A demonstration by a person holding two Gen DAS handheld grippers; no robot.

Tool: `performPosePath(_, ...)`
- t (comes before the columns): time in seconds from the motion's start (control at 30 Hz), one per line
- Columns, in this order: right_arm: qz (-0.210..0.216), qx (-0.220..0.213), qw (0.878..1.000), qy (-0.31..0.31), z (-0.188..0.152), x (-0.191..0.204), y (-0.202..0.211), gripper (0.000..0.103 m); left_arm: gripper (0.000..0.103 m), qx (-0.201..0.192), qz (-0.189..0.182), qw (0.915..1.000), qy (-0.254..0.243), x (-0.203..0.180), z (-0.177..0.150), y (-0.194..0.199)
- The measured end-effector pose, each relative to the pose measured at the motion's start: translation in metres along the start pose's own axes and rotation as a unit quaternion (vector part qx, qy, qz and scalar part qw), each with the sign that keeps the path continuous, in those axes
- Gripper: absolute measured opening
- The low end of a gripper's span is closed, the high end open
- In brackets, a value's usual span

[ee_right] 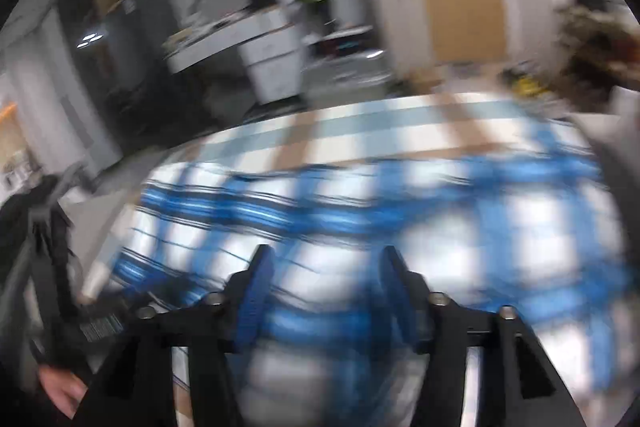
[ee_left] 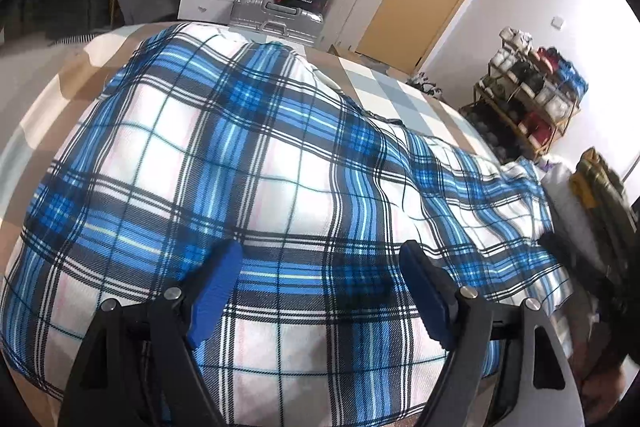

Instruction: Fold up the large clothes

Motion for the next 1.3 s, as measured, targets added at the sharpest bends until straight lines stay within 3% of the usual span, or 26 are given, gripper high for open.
performPosePath(0.1, 0.015, 0.050, 0.997, -0.063, -0.022, -0.031, -0.013, 0.063, 0.077, -0.002, 0.009, 0.9999, -0.010, -0.002, -0.001, 0.000)
performPosePath(0.17, 0.011, 0.046, 0.997, -0.066, -0.025, -0.035, -0.016, 0.064, 0.077, -0.004, 0.012, 0.9999, -0.011, -0.001, 0.000, -0.001)
performPosePath(0.23, 0.027, 0.042, 0.996, -0.075, -0.023, -0.035, -0.017, 0.077, 0.077, -0.006, 0.012, 0.9999, -0.010, 0.001, 0.001, -0.002)
performPosePath(0.3, 0.047, 0.035, 0.995, -0.083, -0.025, -0.038, -0.013, 0.079, 0.077, -0.006, 0.013, 0.9999, -0.010, 0.002, 0.001, -0.002)
performPosePath(0.4, 0.136, -0.026, 0.980, -0.141, -0.030, -0.059, 0.012, 0.079, 0.077, -0.005, 0.018, 0.9997, -0.013, -0.001, 0.000, -0.003)
performPosePath(0.47, 0.174, -0.065, 0.967, -0.175, -0.033, -0.074, 0.027, 0.087, 0.077, -0.003, 0.024, 0.9996, -0.016, -0.002, 0.000, -0.004)
performPosePath(0.5, 0.174, -0.069, 0.963, -0.193, -0.034, -0.079, 0.027, 0.094, 0.077, -0.003, 0.030, 0.9994, -0.018, -0.003, -0.001, -0.004)
performPosePath(0.63, 0.173, -0.036, 0.964, -0.199, -0.033, -0.072, 0.018, 0.094, 0.078, 0.004, 0.062, 0.9973, -0.039, -0.011, -0.003, -0.008)
performPosePath(0.87, 0.168, -0.046, 0.972, -0.157, -0.034, -0.053, 0.028, 0.095, 0.079, 0.006, 0.096, 0.9940, -0.052, -0.013, -0.005, -0.010)
performPosePath(1.0, 0.164, -0.049, 0.971, -0.164, -0.035, -0.060, 0.026, 0.096, 0.086, 0.006, 0.120, 0.9918, -0.045, -0.012, -0.006, -0.011)
performPosePath(1.1, 0.169, -0.050, 0.967, -0.185, -0.035, -0.072, 0.023, 0.096, 0.085, -0.015, 0.158, 0.9812, -0.110, -0.034, -0.011, -0.002)
performPosePath(1.13, 0.170, -0.050, 0.966, -0.191, -0.037, -0.076, 0.023, 0.096, 0.085, -0.022, 0.154, 0.9815, -0.112, -0.043, -0.012, 0.008)
performPosePath(1.2, 0.170, -0.049, 0.962, -0.209, -0.039, -0.084, 0.021, 0.096, 0.085, -0.021, 0.060, 0.9952, -0.074, -0.054, -0.015, 0.026)
performPosePath(1.23, 0.170, -0.048, 0.961, -0.214, -0.039, -0.087, 0.020, 0.096, 0.085, -0.009, 0.031, 0.9973, -0.065, -0.058, -0.016, 0.027)
performPosePath(1.3, 0.172, -0.050, 0.959, -0.222, -0.040, -0.091, 0.019, 0.096, 0.085, 0.023, 0.049, 0.9959, -0.072, -0.067, -0.020, 0.018)
Point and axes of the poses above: each gripper's, at about its wrist camera, not at the fingertips, and y roughly against the way its jaws point, x to its left, z to its top, the point moved 1 cm from there along -y, roughly the way its jaws point, and after that the axes turned 2 degrees about y, right-handed, at the moved point
